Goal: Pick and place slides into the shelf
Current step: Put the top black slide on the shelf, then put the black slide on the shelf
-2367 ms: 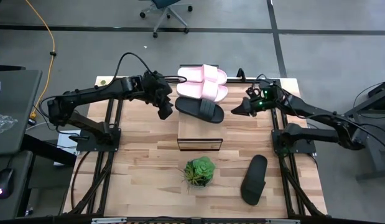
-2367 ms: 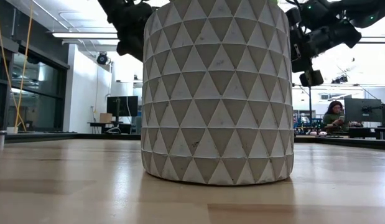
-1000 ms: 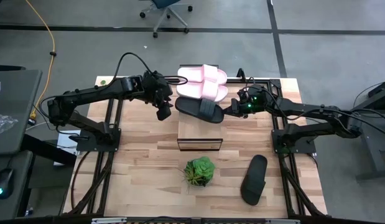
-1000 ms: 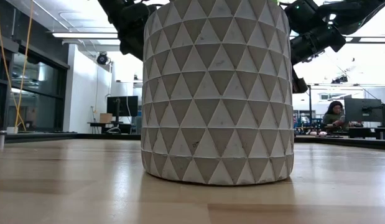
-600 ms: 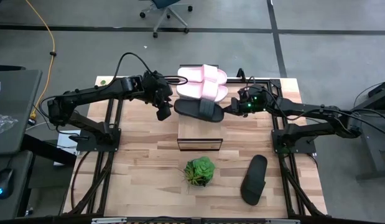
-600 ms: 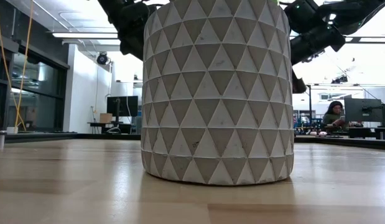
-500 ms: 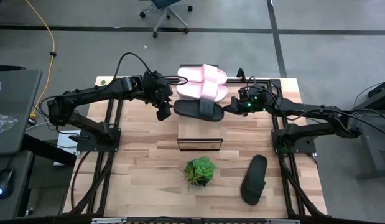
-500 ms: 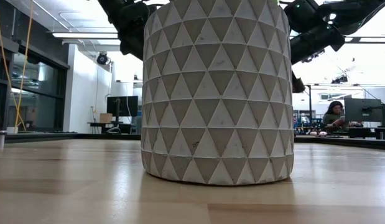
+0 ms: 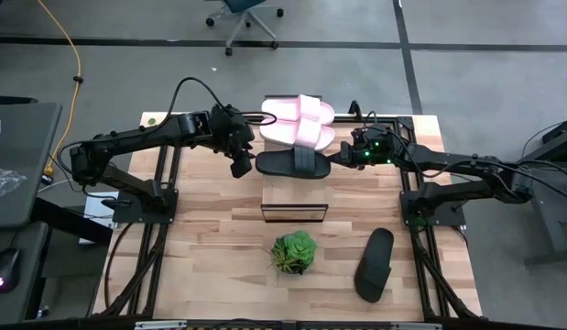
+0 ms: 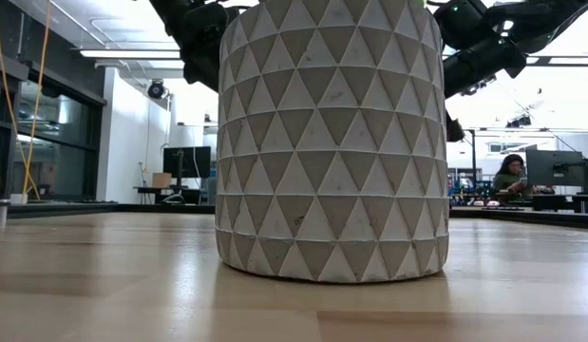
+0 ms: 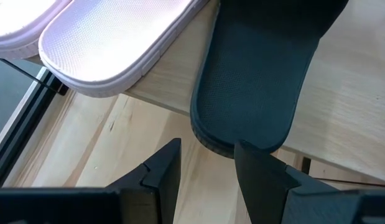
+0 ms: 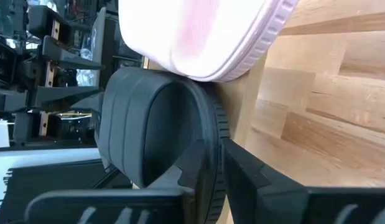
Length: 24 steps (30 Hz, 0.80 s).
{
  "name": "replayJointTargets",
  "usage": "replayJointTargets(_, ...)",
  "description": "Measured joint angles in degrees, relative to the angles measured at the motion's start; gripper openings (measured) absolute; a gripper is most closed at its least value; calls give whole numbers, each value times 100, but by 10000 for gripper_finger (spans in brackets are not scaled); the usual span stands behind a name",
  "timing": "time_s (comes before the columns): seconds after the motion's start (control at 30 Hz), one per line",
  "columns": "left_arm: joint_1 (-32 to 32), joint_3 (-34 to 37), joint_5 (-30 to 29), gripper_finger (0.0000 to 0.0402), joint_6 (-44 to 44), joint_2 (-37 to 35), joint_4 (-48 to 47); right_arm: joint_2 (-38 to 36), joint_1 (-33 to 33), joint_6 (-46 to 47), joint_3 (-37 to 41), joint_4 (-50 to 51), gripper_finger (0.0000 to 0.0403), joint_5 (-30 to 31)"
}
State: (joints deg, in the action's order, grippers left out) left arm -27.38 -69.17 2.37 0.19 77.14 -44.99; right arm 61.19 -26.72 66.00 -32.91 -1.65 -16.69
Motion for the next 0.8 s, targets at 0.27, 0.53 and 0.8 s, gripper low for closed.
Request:
replayJointTargets(0.27,0,0,-2,138,2,0,13,-95,-3,-26,0,-21,85,503)
replayJointTargets(0.53,0,0,0,138,0,0,9,-526,-98,-462,0,241,101,1069)
replayJointTargets(0.8,0,0,137,138,285,0,-17,-1725,-482,-1202,0,1509,101,835)
